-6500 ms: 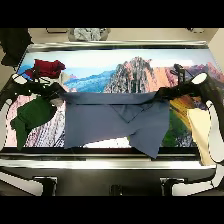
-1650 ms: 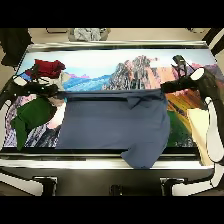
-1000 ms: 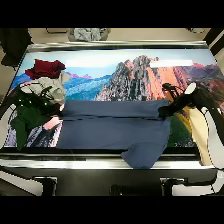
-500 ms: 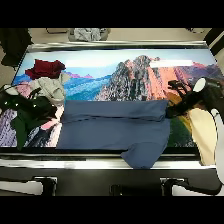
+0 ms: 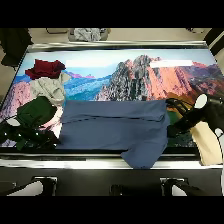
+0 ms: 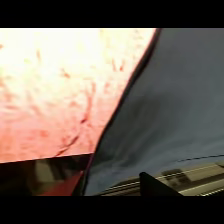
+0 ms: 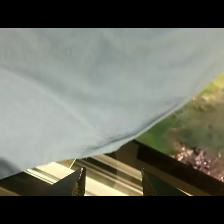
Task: Fold the shirts.
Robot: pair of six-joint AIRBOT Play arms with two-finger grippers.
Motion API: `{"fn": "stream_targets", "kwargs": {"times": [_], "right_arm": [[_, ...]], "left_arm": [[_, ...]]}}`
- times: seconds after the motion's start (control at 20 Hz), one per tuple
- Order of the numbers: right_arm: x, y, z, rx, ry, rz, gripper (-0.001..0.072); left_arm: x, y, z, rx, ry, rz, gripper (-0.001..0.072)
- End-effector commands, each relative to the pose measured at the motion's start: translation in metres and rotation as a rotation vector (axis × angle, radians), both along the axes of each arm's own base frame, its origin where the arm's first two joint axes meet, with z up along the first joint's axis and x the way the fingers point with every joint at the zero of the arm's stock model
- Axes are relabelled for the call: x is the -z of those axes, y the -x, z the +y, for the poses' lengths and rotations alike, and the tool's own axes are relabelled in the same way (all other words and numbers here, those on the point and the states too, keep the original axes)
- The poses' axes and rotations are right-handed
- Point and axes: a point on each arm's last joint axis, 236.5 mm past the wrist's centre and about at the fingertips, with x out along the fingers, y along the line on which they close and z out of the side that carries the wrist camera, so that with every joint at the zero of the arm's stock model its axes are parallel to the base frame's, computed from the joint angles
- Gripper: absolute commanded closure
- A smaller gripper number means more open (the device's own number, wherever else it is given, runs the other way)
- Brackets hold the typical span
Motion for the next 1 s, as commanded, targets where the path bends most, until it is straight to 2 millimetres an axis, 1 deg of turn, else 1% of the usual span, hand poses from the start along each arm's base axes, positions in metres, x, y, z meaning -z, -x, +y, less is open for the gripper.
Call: {"fn": "stream_targets", "kwargs": {"times": [0.0, 0.05, 0.1, 0.15, 0.2, 0.35, 0.4, 0.5, 0.55, 0.6, 0.65, 0.7, 0.75, 0.8, 0.85, 0.9, 0.95], "right_arm": [[-0.003, 0.013, -0.005, -0.012, 0.025, 0.018, 0.0272], [-0.003, 0.015, -0.008, -0.014, 0.037, 0.026, 0.0272], [-0.002, 0.017, -0.011, -0.015, 0.05, 0.031, 0.0272], [0.002, 0.021, -0.014, -0.011, 0.065, 0.042, 0.0271], [0.008, 0.025, -0.014, -0.012, 0.066, 0.057, 0.0271], [0.034, 0.049, 0.003, -0.019, -0.003, 0.122, 0.0271], [0.041, 0.054, 0.008, -0.016, -0.026, 0.129, 0.0272], [0.05, 0.059, 0.022, -0.005, -0.08, 0.133, 0.0279], [0.051, 0.058, 0.022, -0.005, -0.081, 0.126, 0.0281], [0.049, 0.056, 0.022, -0.013, -0.082, 0.121, 0.0292], [0.048, 0.055, 0.021, -0.025, -0.083, 0.117, 0.0322], [0.047, 0.054, 0.02, -0.02, -0.102, 0.109, 0.0323], [0.044, 0.05, 0.018, 0.03, -0.146, 0.09, 0.0325], [0.039, 0.042, 0.011, 0.126, -0.202, 0.06, 0.0334], [0.031, 0.035, 0.004, 0.216, -0.272, 0.027, 0.0336], [0.022, 0.032, -0.004, 0.298, -0.343, 0.002, 0.0334], [0.019, 0.04, -0.016, 0.381, -0.379, 0.019, 0.0323]], "left_arm": [[0.015, -0.007, -0.001, -0.041, -0.03, -0.065, 0.0345], [0.015, -0.009, -0.002, -0.045, -0.032, -0.067, 0.0409], [0.015, -0.009, -0.002, -0.042, -0.032, -0.069, 0.0546], [0.015, -0.009, -0.003, -0.042, -0.032, -0.069, 0.0655], [0.015, -0.009, -0.003, -0.041, -0.032, -0.069, 0.0683], [0.015, -0.008, -0.003, -0.037, -0.03, -0.069, 0.0683], [0.015, -0.008, -0.003, -0.037, -0.03, -0.069, 0.0683], [0.015, -0.008, -0.003, -0.037, -0.03, -0.069, 0.0683], [0.015, -0.008, -0.003, -0.036, -0.029, -0.069, 0.0683], [0.015, -0.008, -0.003, -0.037, -0.03, -0.069, 0.0683], [0.015, -0.008, -0.003, -0.037, -0.03, -0.069, 0.0683], [0.015, -0.008, -0.003, -0.037, -0.03, -0.07, 0.0683], [0.015, -0.008, -0.003, -0.037, -0.03, -0.069, 0.0683], [0.015, -0.008, -0.003, -0.037, -0.03, -0.069, 0.0683], [0.015, -0.008, -0.003, -0.037, -0.03, -0.069, 0.0684], [0.015, -0.008, -0.003, -0.037, -0.03, -0.069, 0.0683], [0.015, -0.008, -0.003, -0.037, -0.03, -0.069, 0.0683]]}}
